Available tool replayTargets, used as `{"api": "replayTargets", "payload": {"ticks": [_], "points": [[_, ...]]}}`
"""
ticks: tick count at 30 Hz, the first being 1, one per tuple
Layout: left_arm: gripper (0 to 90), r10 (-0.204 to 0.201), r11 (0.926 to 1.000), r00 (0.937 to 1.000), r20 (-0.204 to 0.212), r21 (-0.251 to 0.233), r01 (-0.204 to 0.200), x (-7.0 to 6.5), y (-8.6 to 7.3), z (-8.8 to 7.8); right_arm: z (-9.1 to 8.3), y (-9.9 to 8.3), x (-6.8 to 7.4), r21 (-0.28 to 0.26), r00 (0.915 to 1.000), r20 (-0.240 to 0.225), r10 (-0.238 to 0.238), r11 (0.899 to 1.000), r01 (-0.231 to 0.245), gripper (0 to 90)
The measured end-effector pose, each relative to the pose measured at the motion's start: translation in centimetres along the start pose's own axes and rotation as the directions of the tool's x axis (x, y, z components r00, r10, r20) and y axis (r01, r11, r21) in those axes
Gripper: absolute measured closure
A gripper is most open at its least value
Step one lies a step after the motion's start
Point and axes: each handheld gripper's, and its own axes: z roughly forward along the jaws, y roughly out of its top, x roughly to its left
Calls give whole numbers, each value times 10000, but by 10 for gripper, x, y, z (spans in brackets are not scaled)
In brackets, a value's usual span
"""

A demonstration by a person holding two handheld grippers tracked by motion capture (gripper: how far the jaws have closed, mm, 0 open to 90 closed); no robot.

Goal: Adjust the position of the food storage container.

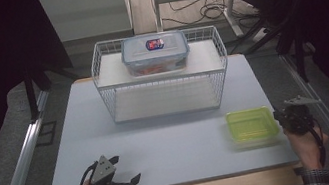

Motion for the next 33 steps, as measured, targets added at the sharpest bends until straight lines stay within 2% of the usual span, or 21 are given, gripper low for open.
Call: {"api": "replayTargets", "payload": {"ticks": [5,12,20,33], "points": [[48,-15,10000,10000,-2,9,15,0,0,0,4,2,12,188,9989,-431,-179,9996,188,894],[48,4,10000,10000,-15,15,-4,0,0,0,6,2,34,382,9921,-1050,-680,9966,723,895],[48,21,10000,10000,-25,31,-21,0,0,0,4,3,60,501,9776,-1784,-1117,9912,1224,894],[48,20,10000,10000,-16,72,-20,0,0,1,5,7,100,504,9447,-2854,-1618,9818,1834,894]]}}
